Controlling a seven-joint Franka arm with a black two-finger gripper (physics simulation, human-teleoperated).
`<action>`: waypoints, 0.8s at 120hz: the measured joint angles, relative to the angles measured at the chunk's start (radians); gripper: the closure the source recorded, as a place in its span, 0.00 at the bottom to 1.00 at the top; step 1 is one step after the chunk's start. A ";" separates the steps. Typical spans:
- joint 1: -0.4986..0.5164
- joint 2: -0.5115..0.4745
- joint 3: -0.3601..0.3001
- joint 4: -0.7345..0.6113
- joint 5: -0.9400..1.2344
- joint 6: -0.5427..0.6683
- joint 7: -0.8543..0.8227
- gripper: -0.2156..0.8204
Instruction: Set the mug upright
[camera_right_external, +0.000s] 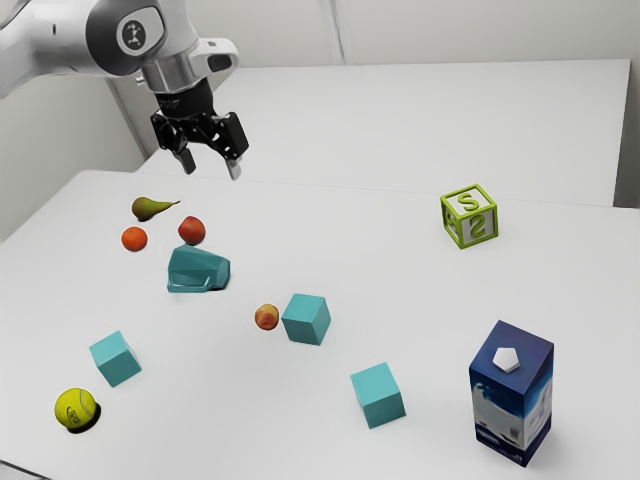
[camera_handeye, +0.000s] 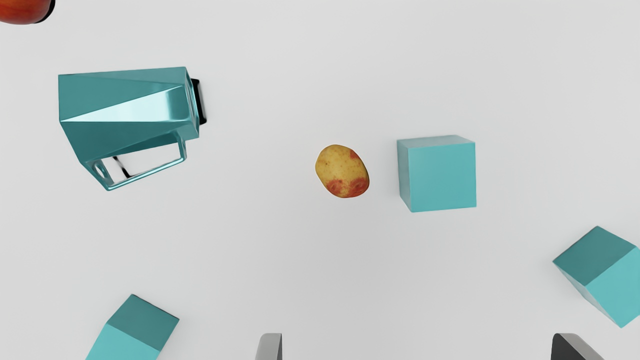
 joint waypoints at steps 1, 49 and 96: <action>0.000 0.000 0.000 0.000 0.000 0.000 0.000 0.23; 0.006 0.032 0.000 0.019 -0.006 -0.008 0.001 0.23; 0.223 0.082 0.004 0.039 -0.021 -0.011 0.050 0.23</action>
